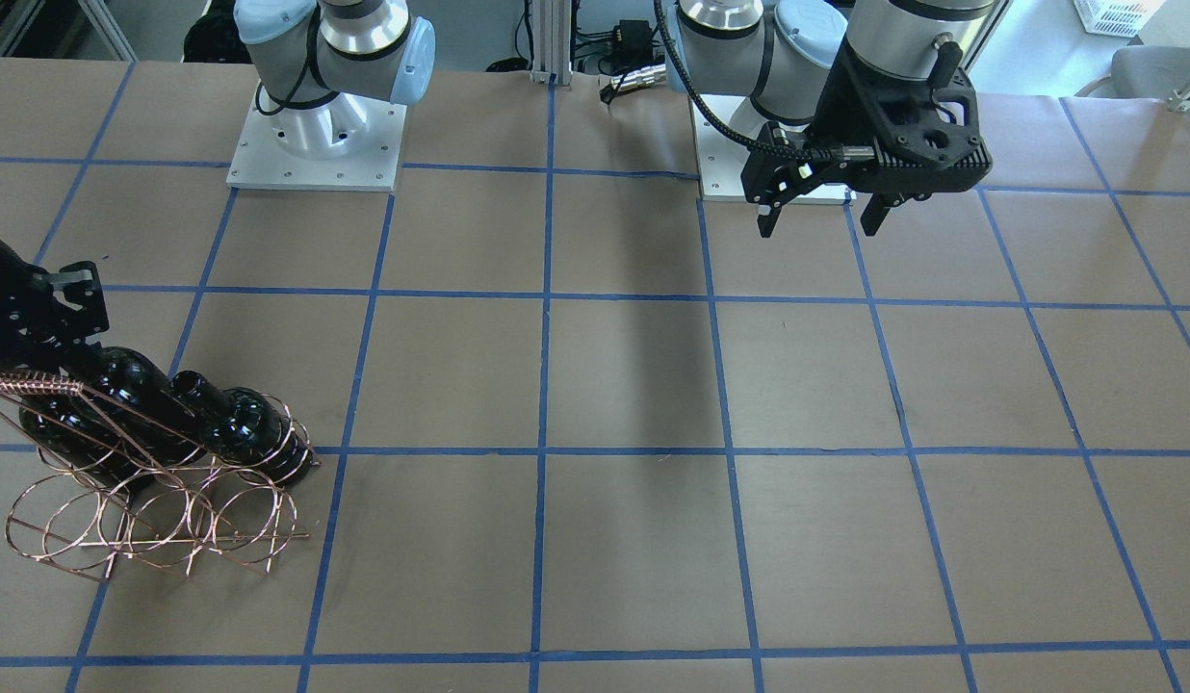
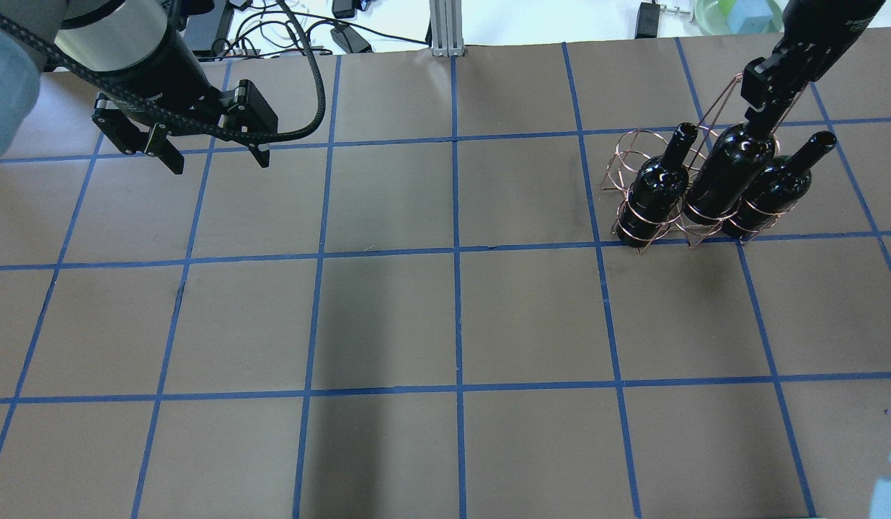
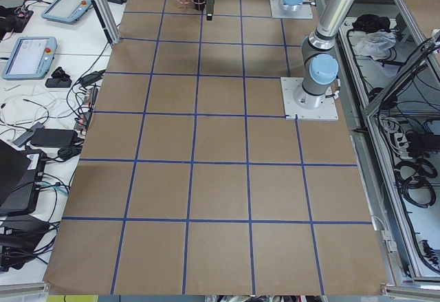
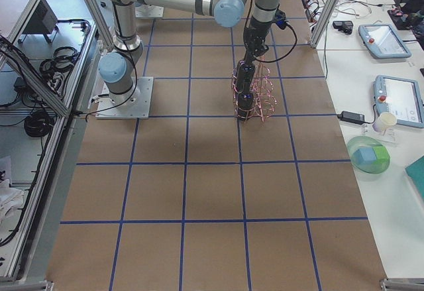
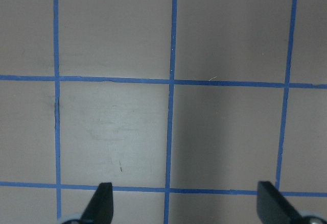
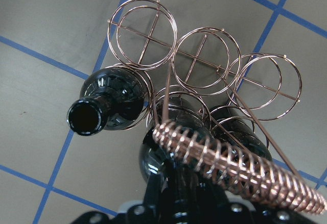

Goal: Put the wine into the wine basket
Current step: 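Lower the bottle into the empty rack ring beside the other bottles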

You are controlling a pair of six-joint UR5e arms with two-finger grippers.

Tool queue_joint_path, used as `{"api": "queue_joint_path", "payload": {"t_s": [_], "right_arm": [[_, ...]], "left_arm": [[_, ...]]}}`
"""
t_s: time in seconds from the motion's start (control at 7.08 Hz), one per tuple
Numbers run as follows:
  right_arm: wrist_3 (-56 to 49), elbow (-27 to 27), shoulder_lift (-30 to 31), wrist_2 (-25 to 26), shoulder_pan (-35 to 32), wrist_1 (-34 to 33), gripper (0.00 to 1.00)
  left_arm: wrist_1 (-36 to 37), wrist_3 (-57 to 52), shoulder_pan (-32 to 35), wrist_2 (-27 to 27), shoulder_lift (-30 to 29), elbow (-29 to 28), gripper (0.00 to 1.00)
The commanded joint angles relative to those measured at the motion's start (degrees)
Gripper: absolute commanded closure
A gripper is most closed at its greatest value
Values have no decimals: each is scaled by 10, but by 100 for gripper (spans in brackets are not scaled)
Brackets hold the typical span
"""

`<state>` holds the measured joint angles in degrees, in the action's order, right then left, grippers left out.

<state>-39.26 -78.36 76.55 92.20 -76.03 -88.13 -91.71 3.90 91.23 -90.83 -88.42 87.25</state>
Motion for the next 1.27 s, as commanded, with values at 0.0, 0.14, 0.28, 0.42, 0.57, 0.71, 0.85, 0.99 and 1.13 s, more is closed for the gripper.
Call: {"api": "queue_joint_path", "payload": {"t_s": [0.0,0.14,0.28,0.42,0.57,0.71,0.85,0.99,1.13], "right_arm": [[1,-4,-5,0,0,-3,100],[1,-4,-8,0,0,-3,100],[1,-5,-10,1,0,-3,100],[1,-6,-11,2,0,-3,100],[0,-11,-11,3,0,-5,100],[1,-18,-11,2,0,-19,100],[1,-21,-13,1,0,-26,100],[1,-21,-13,3,0,-26,100],[1,-22,-14,0,0,-26,100]], "left_arm": [[0,0,0,0,1,-1,1],[0,0,0,0,0,-1,1],[0,0,0,0,0,-1,1],[0,0,0,-1,0,0,1],[0,0,0,-1,0,0,1],[0,0,0,-1,0,0,1],[0,0,0,-1,0,0,1],[0,0,0,-1,0,0,1],[0,0,0,-1,0,0,1]]}}
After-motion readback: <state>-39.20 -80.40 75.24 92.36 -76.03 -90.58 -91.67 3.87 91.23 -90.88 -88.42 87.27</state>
